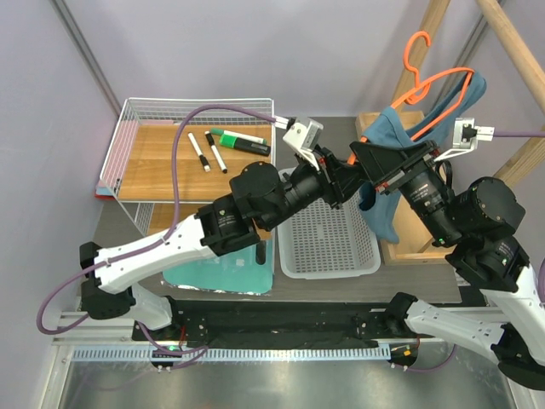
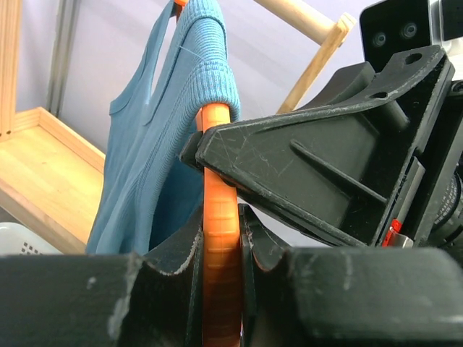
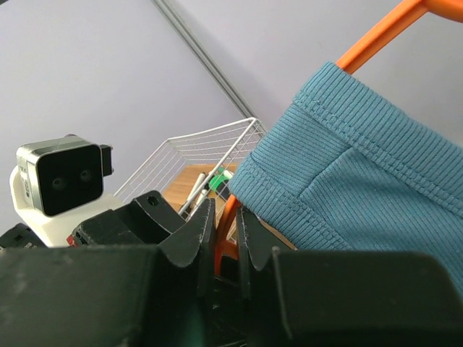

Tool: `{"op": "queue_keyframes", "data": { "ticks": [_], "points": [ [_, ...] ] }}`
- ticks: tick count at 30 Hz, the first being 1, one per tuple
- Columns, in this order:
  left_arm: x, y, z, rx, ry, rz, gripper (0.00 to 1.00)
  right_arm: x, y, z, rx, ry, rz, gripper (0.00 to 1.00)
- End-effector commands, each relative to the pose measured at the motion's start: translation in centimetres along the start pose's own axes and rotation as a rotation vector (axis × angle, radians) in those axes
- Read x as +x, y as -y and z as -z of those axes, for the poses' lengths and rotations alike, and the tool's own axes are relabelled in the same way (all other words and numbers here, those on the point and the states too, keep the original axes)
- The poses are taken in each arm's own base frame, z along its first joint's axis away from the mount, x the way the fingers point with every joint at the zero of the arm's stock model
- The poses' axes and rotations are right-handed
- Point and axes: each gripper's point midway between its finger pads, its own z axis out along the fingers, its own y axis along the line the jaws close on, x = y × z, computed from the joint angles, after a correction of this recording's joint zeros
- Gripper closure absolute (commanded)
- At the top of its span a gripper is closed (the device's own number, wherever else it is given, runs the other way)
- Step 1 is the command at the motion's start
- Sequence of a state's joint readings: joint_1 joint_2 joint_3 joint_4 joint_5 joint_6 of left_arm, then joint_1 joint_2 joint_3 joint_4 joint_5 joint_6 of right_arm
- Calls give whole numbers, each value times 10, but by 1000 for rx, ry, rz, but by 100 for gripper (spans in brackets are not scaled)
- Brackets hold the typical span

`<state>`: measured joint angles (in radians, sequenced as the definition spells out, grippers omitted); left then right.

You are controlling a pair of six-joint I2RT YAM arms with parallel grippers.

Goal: Remove the tank top from the hanger

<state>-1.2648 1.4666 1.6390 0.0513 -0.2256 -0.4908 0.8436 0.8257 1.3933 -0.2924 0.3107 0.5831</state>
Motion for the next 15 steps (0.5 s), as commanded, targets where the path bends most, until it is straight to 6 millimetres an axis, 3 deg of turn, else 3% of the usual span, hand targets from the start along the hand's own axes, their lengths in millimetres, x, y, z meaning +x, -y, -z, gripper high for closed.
{"op": "queue_keyframes", "data": {
  "ticks": [1,8,15],
  "points": [
    [-5,53,30,211,-46,38,81,-35,-11,0,-39,138,17,99],
    [-12,59,42,251,-40,45,61,-34,-14,0,-65,142,34,99],
    [-24,65,61,286,-27,53,49,-31,-16,1,-84,136,39,99]
  ]
}}
